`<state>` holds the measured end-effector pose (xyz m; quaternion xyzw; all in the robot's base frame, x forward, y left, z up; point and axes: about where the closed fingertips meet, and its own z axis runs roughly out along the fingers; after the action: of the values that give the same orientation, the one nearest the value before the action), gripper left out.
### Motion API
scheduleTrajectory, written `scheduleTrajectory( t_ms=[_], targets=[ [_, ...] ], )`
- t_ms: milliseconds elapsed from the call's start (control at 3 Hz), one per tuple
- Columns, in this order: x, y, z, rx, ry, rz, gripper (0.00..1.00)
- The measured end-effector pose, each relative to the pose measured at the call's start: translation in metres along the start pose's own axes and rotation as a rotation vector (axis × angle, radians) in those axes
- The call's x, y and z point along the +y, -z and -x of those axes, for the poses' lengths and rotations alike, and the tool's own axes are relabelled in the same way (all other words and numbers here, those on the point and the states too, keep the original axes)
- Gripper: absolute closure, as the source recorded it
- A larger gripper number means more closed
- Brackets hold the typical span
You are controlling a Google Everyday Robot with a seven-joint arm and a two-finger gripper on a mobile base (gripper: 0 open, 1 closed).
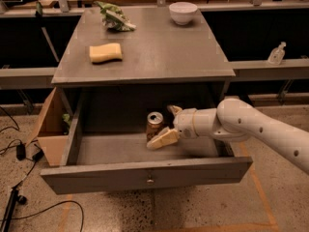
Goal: Pick orange can from top drawer and place on counter
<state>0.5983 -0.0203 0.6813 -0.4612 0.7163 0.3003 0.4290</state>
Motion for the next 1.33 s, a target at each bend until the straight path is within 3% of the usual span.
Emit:
scheduleTrajectory(
  t_ms=[667,1000,1333],
  targets=[
    [0.004,-0.035,0.003,-0.066,0.027,0.074,0.41],
    [0.007,-0.027,0.008,-0.115,0.037,0.072,0.65],
    [0.008,0.02,0.028,-0.143,0.015,0.022,0.88]
  ],
)
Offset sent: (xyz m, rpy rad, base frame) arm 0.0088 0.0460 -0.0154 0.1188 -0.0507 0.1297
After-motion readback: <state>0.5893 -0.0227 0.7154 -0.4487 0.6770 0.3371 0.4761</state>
